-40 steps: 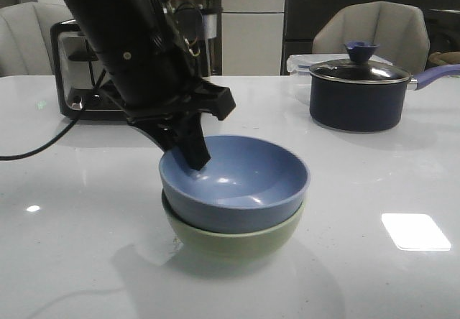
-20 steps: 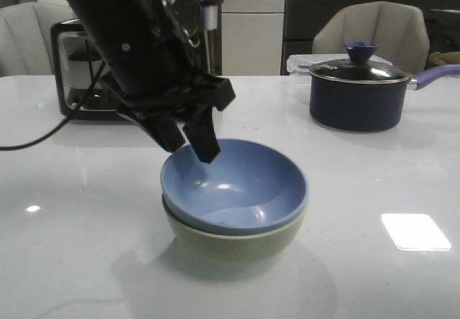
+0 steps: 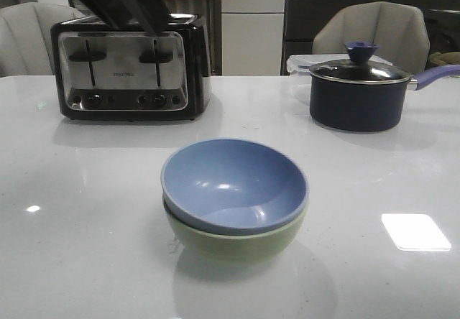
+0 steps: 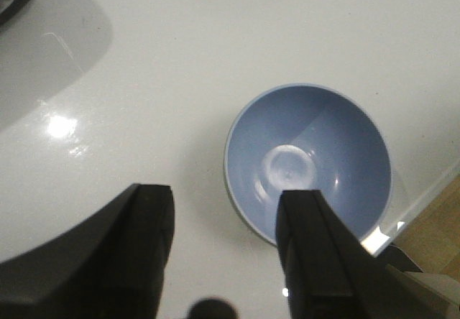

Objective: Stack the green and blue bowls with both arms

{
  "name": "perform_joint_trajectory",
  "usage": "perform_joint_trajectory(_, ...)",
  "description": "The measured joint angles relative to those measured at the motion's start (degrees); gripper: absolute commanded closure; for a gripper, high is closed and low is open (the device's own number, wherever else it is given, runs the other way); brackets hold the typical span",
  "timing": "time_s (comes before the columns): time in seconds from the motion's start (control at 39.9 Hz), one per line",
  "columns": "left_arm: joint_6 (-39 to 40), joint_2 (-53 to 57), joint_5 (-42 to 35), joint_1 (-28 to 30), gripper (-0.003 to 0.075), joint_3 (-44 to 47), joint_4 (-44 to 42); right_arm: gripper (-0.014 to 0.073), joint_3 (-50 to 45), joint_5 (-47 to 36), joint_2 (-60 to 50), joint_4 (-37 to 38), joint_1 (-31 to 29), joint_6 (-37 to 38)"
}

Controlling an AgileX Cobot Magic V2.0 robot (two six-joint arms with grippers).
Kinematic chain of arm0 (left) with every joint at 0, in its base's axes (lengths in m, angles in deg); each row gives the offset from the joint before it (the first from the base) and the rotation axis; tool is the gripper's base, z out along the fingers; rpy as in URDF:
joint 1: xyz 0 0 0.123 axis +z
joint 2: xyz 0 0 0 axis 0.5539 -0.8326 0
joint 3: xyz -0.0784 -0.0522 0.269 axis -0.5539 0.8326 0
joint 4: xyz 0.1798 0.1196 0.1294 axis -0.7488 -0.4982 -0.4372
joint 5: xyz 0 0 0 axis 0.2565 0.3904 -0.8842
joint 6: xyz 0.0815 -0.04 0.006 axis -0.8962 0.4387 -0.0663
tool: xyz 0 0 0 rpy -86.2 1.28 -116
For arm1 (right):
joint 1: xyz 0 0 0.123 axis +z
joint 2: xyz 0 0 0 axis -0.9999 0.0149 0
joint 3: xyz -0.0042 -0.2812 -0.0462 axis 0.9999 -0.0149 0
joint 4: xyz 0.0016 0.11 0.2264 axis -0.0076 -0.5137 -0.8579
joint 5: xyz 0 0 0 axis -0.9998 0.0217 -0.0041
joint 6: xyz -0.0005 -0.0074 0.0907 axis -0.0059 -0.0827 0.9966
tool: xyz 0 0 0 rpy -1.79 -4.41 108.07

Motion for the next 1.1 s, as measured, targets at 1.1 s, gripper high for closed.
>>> perform_joint_trajectory(1.1,0.0,42.1,0.9,0.0,0.0491,32.2,-4.4,0.0303,0.0,0.0,0.0,0.0,0.0,0.0)
